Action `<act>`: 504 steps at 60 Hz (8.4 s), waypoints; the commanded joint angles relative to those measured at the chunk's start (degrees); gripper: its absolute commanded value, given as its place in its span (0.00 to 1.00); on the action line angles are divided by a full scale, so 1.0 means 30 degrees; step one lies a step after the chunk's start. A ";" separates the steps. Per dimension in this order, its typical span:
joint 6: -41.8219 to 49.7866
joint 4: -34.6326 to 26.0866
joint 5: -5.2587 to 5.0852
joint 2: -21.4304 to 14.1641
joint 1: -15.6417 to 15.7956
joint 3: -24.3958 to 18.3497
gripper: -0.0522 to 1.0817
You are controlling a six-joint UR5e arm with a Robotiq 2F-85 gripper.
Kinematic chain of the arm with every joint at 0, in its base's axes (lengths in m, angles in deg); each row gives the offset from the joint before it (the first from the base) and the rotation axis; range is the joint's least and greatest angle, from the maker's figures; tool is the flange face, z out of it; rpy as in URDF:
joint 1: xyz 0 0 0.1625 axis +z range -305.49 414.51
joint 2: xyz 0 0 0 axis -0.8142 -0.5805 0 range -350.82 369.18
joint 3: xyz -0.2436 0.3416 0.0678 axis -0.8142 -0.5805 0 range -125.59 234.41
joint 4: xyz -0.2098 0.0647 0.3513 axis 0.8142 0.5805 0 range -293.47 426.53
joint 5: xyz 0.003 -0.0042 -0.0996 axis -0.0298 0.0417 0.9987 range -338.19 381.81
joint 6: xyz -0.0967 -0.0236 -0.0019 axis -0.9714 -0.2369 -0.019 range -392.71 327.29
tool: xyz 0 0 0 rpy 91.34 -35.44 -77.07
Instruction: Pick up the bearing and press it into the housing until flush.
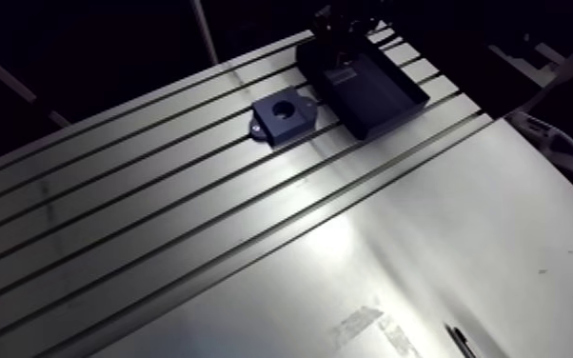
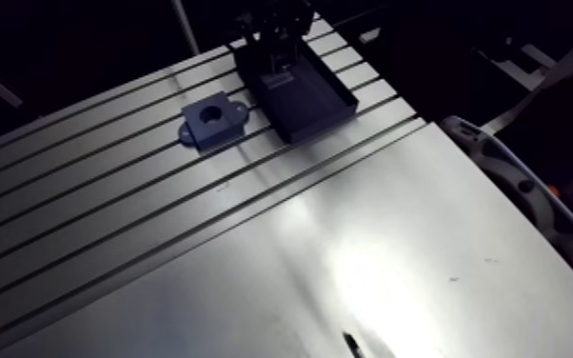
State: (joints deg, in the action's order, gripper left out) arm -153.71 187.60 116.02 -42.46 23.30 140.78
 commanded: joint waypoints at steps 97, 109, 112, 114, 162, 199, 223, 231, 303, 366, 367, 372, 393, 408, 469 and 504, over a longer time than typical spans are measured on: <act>0.1609 -0.1811 -0.0069 -0.2864 0.0796 0.0401 0.60; 0.3299 -0.3246 -0.0069 -0.3810 0.1432 0.0400 0.61; 0.3756 -0.3481 -0.0019 -0.4084 0.2127 0.0479 0.61; 0.3927 -0.3486 -0.0011 -0.4168 0.2288 0.0537 0.62; 0.4690 -0.0356 -0.0216 -0.5561 0.3752 0.4550 0.62; 0.4719 0.0781 -0.0244 -0.4838 0.3635 0.5152 0.64; 0.4691 0.1049 -0.0245 -0.4422 0.3605 0.5148 0.65; 0.4665 0.1109 -0.0245 -0.4393 0.3634 0.5148 0.65; 0.4719 0.1143 -0.0244 -0.4100 0.3630 0.5324 0.65; 0.4543 0.1143 -0.0245 -0.3861 0.3547 0.5323 0.65; 0.4543 0.1143 -0.0245 -0.3861 0.3547 0.5324 0.65; 0.4518 0.1143 -0.0245 -0.3832 0.3547 0.5352 0.65; 0.4489 0.1143 -0.0220 -0.3832 0.3517 0.5353 0.65; 0.4485 0.1143 -0.0245 -0.3832 0.3517 0.5352 0.65; 0.4315 0.1143 -0.0216 -0.3739 0.3463 0.5324 0.06; 0.4128 -0.0799 -0.0465 -0.5029 0.3459 0.3693 0.23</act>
State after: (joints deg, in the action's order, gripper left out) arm -141.72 188.42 115.06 -56.36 33.51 153.73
